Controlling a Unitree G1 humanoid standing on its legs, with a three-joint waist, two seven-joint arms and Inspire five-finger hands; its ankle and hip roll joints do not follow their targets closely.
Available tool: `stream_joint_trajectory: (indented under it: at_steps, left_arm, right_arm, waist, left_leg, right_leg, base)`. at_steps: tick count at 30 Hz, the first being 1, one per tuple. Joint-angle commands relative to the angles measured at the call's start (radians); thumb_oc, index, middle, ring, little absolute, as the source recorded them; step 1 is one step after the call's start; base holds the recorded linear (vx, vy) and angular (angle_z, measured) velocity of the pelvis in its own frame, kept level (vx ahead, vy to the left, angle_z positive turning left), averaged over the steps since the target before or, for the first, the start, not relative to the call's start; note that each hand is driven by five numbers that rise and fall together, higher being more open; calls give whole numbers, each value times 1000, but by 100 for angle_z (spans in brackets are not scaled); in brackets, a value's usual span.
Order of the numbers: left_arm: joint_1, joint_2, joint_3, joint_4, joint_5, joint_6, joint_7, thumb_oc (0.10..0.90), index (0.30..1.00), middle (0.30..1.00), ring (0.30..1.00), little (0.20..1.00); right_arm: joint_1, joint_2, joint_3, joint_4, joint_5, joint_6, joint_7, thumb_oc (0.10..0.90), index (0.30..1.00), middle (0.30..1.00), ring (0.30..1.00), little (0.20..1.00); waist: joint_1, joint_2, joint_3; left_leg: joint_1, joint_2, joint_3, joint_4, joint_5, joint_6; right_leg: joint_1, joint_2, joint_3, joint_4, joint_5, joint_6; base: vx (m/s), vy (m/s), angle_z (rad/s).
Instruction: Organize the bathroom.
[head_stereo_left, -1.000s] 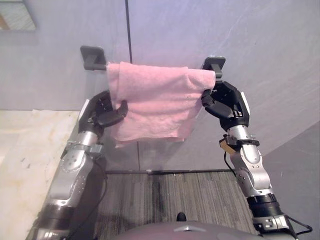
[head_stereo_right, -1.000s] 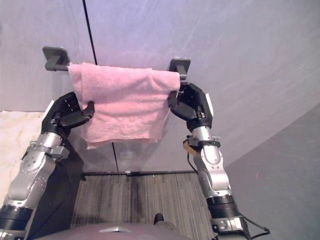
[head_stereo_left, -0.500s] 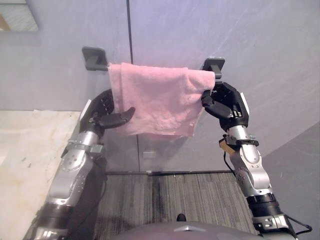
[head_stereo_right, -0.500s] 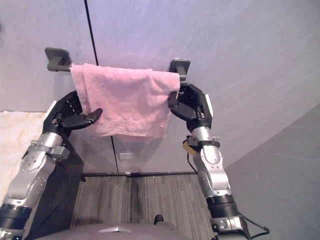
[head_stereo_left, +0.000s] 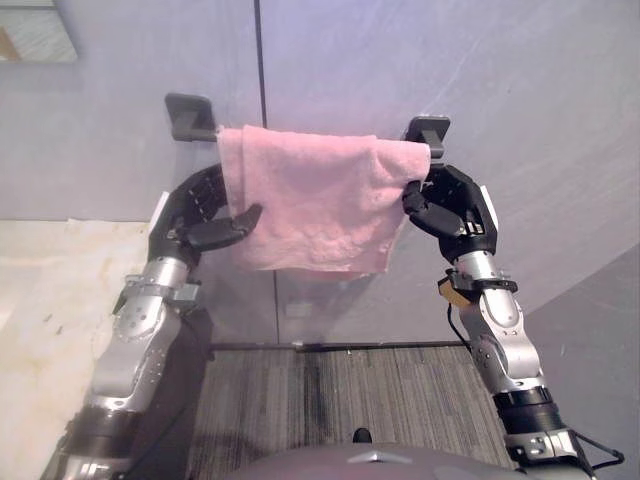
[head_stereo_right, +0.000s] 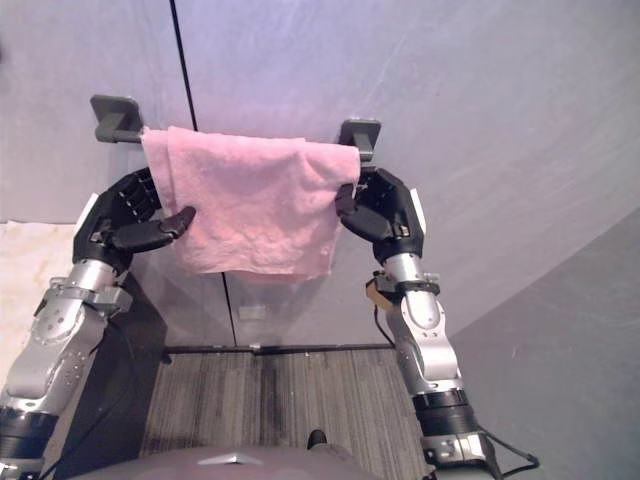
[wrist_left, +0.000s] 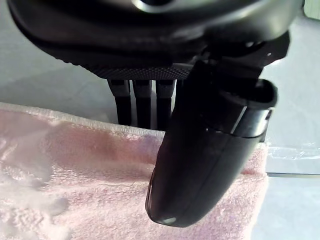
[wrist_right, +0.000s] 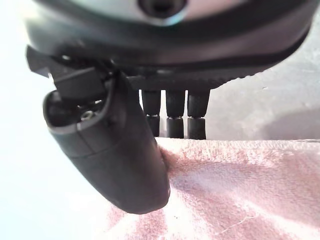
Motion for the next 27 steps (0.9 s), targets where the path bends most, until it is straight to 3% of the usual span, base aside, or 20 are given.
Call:
stream_joint_trajectory:
  at_steps: [1,11,27]
  left_arm:
    - [-106,-20,114,-118,6,-167,23,800,900,900,900,900]
    - [-135,-10,82,-112,-16,-163,20,800,900,900,900,900]
    - [-91,-31,123,-137,-13,-194,50,800,900,900,900,900]
  right_arm:
    - [175,-30,5,69,-64,56,-10,400,300,300,300,300]
    - [172,-32,24,83,-64,48,-19,400,300,300,300,300]
    - [188,-21,10,84,-69,48,-21,400,300,300,300,300]
  waist:
    - [-19,70,-5]
    - [-24,71,-4]
    - [-16,67,-1]
  left_leg:
    - [-25,-11,8,-1,0,36]
    - [-26,-12,8,-1,2,35]
    - [-28,-13,2,-1,1,35]
  right_leg:
    - [-3,-16,-54,91,-99,75]
    - [-7,-16,-50,92,-92,77]
    - [-5,-17,-55,91,-92,77]
  base:
    - [0,0,0]
    - [0,0,0]
    - [0,0,0]
